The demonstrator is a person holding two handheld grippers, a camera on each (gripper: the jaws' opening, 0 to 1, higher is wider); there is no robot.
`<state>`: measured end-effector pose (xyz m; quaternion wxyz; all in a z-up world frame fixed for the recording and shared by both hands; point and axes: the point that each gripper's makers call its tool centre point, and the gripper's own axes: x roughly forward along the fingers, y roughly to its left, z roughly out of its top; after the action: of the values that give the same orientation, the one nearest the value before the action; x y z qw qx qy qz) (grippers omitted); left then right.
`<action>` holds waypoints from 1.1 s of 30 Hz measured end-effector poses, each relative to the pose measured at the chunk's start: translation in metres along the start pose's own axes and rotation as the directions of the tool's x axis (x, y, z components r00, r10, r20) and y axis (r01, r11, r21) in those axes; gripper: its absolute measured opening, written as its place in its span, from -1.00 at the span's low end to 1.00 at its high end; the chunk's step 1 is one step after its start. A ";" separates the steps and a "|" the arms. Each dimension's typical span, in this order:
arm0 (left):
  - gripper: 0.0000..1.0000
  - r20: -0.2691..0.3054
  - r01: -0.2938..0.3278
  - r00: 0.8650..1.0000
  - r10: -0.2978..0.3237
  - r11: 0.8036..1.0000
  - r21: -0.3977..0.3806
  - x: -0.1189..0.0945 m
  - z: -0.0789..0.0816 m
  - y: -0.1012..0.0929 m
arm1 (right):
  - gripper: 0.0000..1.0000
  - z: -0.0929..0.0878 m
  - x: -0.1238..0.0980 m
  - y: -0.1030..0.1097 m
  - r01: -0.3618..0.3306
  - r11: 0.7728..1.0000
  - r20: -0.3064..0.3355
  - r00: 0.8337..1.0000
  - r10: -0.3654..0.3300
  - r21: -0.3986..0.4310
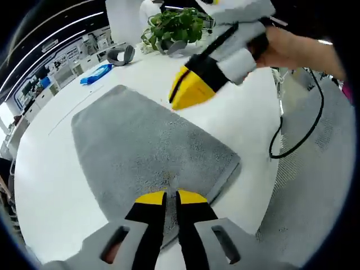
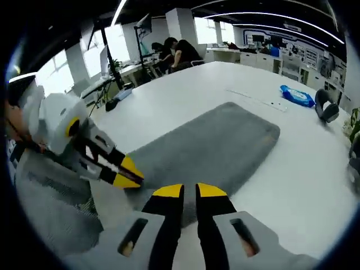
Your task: Fold the towel on the table until its edges align and the towel forms a compact rectangular stack.
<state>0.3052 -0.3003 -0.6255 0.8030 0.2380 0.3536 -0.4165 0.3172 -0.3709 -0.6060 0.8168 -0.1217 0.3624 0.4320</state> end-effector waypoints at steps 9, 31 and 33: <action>-0.52 0.023 0.076 0.997 -0.079 0.992 0.103 -0.009 -0.015 -0.001 | -0.70 -0.029 0.008 0.043 -0.097 0.986 -0.067 0.994 0.089 -0.138; -0.39 -0.040 0.078 0.997 -0.073 0.987 0.139 0.003 -0.041 -0.003 | -0.61 -0.058 0.024 0.033 -0.010 0.940 -0.109 0.994 -0.029 -0.341; -0.50 -0.048 0.049 0.998 -0.042 0.988 0.144 0.004 -0.041 0.001 | -0.74 -0.052 0.023 0.029 0.022 0.924 -0.091 0.994 -0.061 -0.382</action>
<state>0.2921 -0.2742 -0.6553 0.7657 0.2969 0.3457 -0.4540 0.2769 -0.3659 -0.6555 0.7672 -0.3073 0.3099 0.4701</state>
